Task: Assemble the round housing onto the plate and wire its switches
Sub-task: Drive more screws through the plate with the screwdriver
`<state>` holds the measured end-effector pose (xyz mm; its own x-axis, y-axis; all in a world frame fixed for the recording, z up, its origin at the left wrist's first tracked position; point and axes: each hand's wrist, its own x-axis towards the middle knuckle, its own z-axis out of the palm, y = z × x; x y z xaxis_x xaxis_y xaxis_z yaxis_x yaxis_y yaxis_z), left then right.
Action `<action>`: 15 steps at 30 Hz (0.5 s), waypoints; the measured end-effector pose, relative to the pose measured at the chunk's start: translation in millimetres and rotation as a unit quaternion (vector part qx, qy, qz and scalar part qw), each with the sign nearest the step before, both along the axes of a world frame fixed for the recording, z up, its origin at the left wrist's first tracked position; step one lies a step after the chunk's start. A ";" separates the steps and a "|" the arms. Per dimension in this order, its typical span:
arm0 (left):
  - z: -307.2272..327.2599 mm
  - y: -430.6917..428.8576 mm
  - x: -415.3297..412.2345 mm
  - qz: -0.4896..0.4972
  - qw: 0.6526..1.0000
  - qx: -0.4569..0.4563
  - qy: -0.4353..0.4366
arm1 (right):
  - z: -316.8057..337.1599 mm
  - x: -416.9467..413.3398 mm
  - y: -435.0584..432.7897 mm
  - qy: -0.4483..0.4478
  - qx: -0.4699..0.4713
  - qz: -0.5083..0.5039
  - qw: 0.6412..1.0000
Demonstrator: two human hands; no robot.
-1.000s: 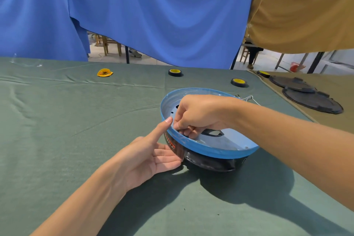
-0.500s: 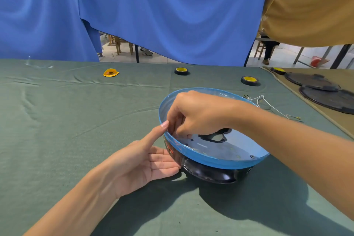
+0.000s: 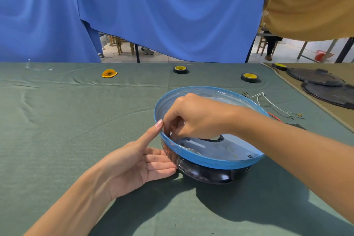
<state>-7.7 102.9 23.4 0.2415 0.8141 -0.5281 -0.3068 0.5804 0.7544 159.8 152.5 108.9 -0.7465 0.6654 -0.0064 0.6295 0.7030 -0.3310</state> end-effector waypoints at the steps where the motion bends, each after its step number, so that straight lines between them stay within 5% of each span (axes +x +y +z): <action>1: 0.6 -0.1 0.5 -0.001 1.000 -0.001 -0.002 | -1.0 0.0 -0.7 0.004 0.008 0.005 1.000; 7: 2.4 -1.6 1.4 -0.003 1.000 -0.003 -0.001 | -4.7 -3.9 -3.3 -0.031 0.085 0.014 0.996; 15: 1.2 -1.2 1.8 -0.002 1.000 -0.001 -0.002 | -5.1 -1.8 -4.3 -0.011 0.076 0.023 0.997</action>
<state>-5.9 101.8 24.6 0.2468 0.8117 -0.5294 -0.3066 0.5836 0.7519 157.9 148.2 103.8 -0.7767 0.6254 0.0745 0.6019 0.7719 -0.2044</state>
